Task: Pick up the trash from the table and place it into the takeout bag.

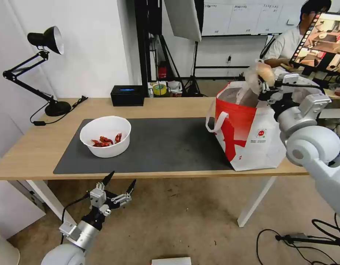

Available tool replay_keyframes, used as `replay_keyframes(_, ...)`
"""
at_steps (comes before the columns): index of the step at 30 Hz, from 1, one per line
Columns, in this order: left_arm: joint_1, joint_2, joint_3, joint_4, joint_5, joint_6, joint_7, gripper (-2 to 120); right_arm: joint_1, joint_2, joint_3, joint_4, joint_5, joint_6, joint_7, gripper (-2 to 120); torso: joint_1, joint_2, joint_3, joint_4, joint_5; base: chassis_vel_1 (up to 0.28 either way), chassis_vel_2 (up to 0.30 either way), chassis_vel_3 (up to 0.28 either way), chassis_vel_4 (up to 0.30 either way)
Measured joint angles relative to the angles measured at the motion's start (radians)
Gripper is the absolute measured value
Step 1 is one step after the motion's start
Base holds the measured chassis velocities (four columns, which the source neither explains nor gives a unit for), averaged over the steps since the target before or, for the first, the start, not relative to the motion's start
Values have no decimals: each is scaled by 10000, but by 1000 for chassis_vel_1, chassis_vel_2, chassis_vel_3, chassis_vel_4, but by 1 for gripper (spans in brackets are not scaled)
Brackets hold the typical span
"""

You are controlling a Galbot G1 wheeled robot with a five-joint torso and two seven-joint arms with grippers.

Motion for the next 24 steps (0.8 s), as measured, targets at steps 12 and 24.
replay_keyframes(12,69,18,-140,8,-15,-11,20,100,182,300,-145,20,-13,-960,255,61,0,0,0,1,-2,0,0,0,0)
replay_keyframes(24,65,27,-155,79,-22,-32,41,100,76,380,-146,123,-16,-774,326,99,1,0,0,1,-2,0,0,0,0)
